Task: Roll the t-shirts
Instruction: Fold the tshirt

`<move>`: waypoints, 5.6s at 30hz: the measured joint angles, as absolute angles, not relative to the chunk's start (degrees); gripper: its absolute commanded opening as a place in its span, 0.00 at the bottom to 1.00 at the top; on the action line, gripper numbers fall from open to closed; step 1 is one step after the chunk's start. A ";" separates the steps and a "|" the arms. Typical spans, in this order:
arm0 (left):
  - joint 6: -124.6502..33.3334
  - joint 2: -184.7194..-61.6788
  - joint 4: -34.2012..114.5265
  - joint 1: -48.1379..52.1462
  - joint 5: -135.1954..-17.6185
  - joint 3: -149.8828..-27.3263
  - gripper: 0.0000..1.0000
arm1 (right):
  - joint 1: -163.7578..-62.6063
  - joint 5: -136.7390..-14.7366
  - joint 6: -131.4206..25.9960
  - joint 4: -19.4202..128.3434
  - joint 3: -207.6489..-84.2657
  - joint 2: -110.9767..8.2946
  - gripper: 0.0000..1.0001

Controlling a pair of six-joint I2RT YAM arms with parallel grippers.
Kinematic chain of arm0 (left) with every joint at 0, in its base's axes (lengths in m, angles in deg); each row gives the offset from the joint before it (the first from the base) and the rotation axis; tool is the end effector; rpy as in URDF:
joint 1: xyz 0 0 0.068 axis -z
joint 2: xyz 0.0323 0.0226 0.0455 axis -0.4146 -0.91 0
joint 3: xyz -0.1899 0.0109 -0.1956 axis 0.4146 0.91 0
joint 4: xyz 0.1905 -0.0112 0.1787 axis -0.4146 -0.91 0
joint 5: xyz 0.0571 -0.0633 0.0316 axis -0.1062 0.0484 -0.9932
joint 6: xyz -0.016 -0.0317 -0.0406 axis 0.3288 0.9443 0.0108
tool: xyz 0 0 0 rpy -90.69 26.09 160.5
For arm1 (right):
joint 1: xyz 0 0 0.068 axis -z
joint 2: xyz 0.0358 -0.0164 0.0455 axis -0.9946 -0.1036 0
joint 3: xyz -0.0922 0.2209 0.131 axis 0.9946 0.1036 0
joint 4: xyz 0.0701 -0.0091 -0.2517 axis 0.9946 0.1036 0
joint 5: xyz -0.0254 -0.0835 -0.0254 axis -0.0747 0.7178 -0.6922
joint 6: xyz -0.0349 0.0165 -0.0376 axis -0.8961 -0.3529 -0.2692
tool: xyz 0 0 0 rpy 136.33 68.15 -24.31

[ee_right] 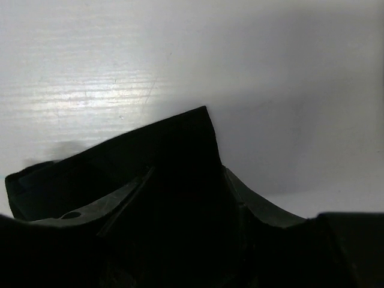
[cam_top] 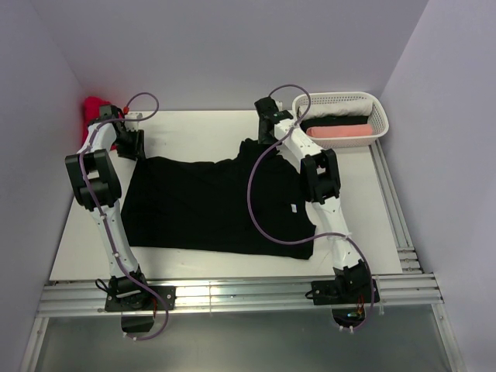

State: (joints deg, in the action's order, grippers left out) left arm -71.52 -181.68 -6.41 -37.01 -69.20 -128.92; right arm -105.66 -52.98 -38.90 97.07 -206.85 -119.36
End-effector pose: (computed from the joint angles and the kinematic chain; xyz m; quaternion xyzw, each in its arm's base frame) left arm 0.4875 0.0985 0.1714 0.0431 0.9685 -0.0800 0.2320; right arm 0.5238 0.1974 0.1648 0.0306 0.9477 -0.0122 0.3174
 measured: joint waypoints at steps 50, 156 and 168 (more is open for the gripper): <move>-69.31 -181.33 -4.64 -36.81 -68.92 -132.35 0.53 | -107.82 -42.01 -42.93 83.14 -190.18 -99.93 0.00; -85.07 -154.51 -3.31 -42.67 -56.27 -95.39 0.00 | -120.30 -36.22 -12.37 89.35 -125.79 -45.94 0.00; -86.17 -153.55 -2.91 -43.35 -56.55 -92.22 0.36 | -121.03 -38.14 -8.31 88.13 -118.73 -43.49 0.00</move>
State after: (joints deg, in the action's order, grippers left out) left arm -86.17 -153.55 -2.91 -43.35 -56.55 -92.22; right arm -121.03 -38.14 -8.31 88.13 -118.73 -43.49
